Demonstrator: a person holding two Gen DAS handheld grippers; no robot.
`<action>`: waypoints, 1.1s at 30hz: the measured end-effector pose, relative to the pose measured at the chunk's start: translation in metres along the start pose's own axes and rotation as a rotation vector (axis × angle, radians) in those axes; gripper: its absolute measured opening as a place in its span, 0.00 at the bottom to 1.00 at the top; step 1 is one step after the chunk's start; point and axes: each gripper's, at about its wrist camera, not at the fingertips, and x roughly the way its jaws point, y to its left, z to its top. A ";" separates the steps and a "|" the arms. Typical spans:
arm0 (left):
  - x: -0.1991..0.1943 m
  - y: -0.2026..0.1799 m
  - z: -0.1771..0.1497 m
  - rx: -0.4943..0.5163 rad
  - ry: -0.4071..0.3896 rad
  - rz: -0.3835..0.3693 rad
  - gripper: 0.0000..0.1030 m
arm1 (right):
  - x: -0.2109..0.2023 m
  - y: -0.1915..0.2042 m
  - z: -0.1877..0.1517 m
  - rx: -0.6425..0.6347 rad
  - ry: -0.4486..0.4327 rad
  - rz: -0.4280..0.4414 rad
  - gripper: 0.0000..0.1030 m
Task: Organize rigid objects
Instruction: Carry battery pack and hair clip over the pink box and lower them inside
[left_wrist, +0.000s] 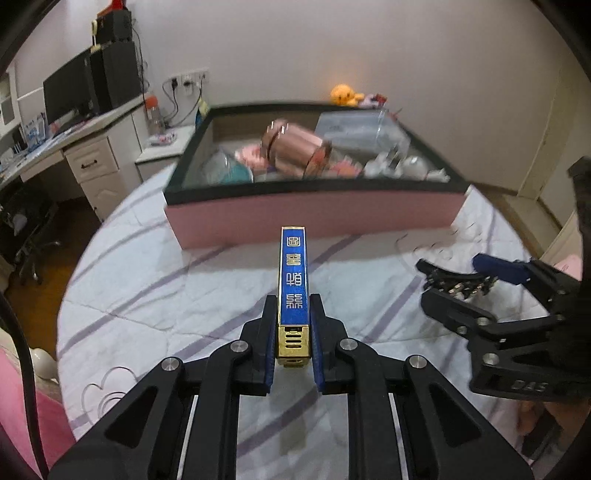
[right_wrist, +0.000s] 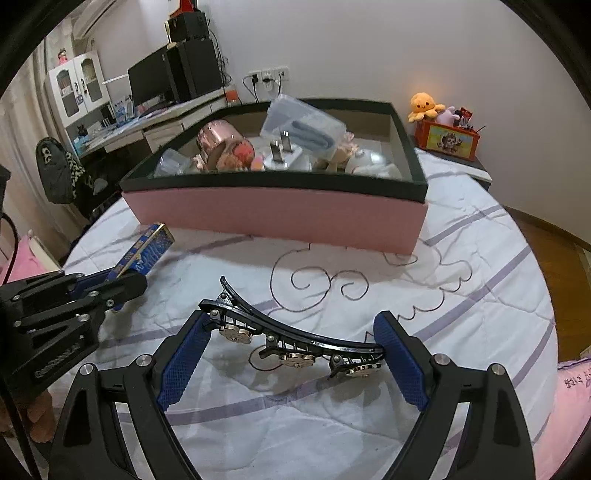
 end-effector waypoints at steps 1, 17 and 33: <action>-0.007 -0.001 0.003 0.000 -0.015 -0.019 0.15 | -0.003 0.001 0.001 0.000 -0.006 0.002 0.88; 0.001 0.005 0.074 0.029 -0.092 -0.039 0.15 | -0.029 0.000 0.069 -0.034 -0.173 -0.022 0.88; 0.104 0.011 0.128 0.062 0.047 -0.006 0.15 | 0.056 -0.015 0.119 -0.045 -0.055 -0.058 0.88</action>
